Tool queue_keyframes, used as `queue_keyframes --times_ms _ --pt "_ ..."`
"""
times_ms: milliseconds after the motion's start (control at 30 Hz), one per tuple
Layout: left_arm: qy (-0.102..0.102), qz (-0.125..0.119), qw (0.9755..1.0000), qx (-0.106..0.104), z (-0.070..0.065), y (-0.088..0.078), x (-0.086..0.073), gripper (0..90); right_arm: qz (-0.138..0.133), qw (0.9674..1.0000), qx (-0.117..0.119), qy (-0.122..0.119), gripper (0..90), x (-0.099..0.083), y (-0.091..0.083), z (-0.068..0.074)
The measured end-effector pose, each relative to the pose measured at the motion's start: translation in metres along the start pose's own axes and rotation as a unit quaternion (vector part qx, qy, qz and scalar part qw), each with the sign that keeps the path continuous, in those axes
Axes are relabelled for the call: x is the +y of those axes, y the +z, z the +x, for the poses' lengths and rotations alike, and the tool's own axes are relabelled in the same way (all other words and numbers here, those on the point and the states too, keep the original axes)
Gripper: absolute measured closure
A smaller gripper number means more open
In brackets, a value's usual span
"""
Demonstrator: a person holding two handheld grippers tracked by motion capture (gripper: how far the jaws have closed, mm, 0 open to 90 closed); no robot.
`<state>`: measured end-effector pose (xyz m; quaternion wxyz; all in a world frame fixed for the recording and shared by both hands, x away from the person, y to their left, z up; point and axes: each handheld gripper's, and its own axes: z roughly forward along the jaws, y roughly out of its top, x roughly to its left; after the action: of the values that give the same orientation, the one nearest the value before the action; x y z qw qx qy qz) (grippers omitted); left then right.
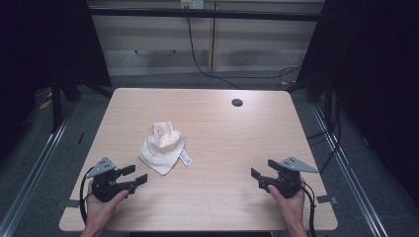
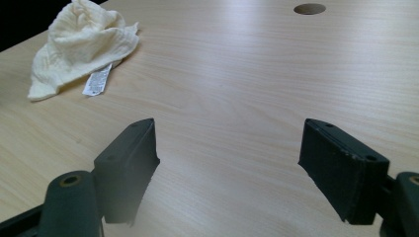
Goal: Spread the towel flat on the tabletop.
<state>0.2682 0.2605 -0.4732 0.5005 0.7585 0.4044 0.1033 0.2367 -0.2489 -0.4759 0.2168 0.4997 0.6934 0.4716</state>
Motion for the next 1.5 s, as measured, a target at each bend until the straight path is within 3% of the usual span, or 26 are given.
queue_keyframes --times_ms 467,767,867,933,1100,1133,1200,1300,1400,1500 --pt "0.012 0.005 0.9999 -0.002 -0.004 0.004 0.001 32.9 0.007 1.0000 0.006 -0.003 23.3 -0.001 0.000 0.000" --pt "0.000 0.009 1.0000 -0.005 -0.004 0.006 0.002 39.4 0.010 0.9999 0.009 -0.009 24.1 -0.001 0.000 0.002" --pt "0.001 0.011 0.9999 -0.005 -0.002 0.012 0.007 40.6 0.009 0.9999 0.011 -0.006 24.6 -0.001 0.002 0.001" --pt "0.014 0.019 0.9997 -0.001 -0.001 0.018 0.018 40.6 0.008 0.9999 0.013 -0.005 24.5 -0.001 0.002 0.001" --pt "0.016 0.010 0.9998 -0.003 0.002 0.022 0.037 43.5 0.011 0.9998 0.017 -0.008 24.4 -0.001 0.003 0.002" --pt "0.011 0.009 0.9997 -0.017 0.003 0.027 0.046 45.3 0.010 0.9998 0.017 -0.009 24.4 0.000 0.003 0.003" --pt "0.015 0.009 0.9997 -0.017 0.003 0.034 0.054 46.5 0.010 0.9997 0.018 -0.011 24.5 0.000 0.003 0.004" --pt "0.016 0.013 0.9997 -0.016 0.004 0.040 0.055 47.7 0.012 0.9997 0.016 -0.014 24.5 -0.001 0.002 0.005" --pt "0.010 0.044 0.9988 -0.021 0.011 0.058 0.056 49.7 0.012 0.9997 0.018 -0.013 24.5 0.000 0.002 0.004" --pt "0.006 0.057 0.9979 -0.028 0.013 0.068 0.054 52.6 0.014 0.9997 0.016 -0.015 24.5 0.000 0.003 0.004"
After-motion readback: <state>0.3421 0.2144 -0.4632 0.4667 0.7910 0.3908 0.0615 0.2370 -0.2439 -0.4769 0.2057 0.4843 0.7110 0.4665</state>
